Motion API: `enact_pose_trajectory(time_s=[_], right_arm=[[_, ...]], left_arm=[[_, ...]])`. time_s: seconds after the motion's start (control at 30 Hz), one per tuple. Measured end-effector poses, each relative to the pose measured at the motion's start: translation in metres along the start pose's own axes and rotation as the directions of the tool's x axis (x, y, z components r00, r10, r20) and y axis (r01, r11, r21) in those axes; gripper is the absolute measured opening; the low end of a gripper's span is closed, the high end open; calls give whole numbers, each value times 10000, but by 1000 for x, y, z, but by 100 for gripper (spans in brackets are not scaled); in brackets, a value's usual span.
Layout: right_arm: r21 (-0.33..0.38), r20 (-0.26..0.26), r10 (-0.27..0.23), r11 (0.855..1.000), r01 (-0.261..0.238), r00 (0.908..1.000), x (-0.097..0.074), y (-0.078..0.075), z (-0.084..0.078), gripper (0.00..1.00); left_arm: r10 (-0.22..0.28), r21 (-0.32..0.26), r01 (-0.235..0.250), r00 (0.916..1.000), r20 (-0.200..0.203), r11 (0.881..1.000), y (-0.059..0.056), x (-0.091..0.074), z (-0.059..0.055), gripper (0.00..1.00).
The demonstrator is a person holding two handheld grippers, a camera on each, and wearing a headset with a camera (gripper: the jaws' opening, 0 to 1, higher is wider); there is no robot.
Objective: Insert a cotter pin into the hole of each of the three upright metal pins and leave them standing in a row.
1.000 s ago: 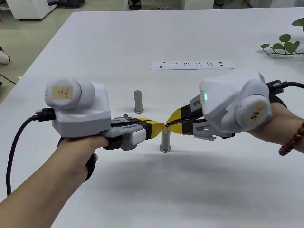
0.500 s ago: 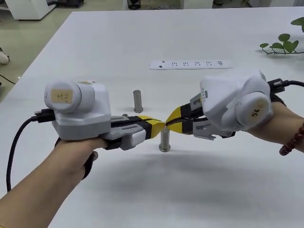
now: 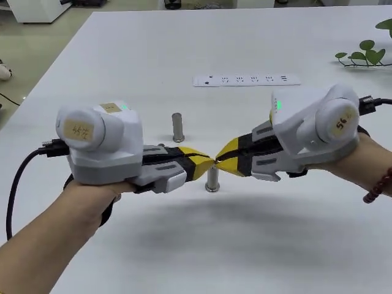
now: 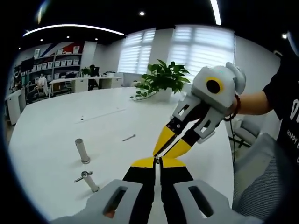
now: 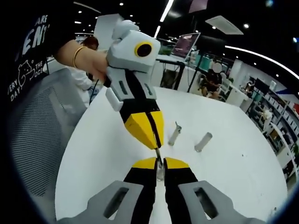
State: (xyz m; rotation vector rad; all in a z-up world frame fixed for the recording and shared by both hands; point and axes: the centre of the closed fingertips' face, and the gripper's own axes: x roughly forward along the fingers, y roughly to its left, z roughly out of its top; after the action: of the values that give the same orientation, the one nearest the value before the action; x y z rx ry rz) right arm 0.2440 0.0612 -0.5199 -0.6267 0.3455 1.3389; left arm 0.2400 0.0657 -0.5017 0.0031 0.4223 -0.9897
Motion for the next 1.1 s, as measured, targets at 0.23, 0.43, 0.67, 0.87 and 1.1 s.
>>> enact_pose_trajectory(time_s=[0.23,0.43,0.67,0.87,1.1], right_arm=[[1757,553,551,9824,-640,9969,-3,12,-1,4],[2753,959,882,9549,-1116,9915,-4,19,-3,7],[3609,1672,1440,9117,-1964,9754,-4,32,-1,9],[3999,2318,1655,8821,-2490,9586,-7,38,5,8],[3975,2714,1995,8677,-2984,9416,-8,47,11,6]], left_arm=[[-216,393,215,9998,28,9990,-1,-4,-2,0],[-467,721,466,9989,-9,9963,-5,-8,-4,0],[-888,625,874,9958,203,9942,-13,-14,-6,0],[-1309,414,1292,9906,409,9908,-20,-17,-6,0],[-1690,195,1681,9837,614,9856,-28,-19,-6,0]])
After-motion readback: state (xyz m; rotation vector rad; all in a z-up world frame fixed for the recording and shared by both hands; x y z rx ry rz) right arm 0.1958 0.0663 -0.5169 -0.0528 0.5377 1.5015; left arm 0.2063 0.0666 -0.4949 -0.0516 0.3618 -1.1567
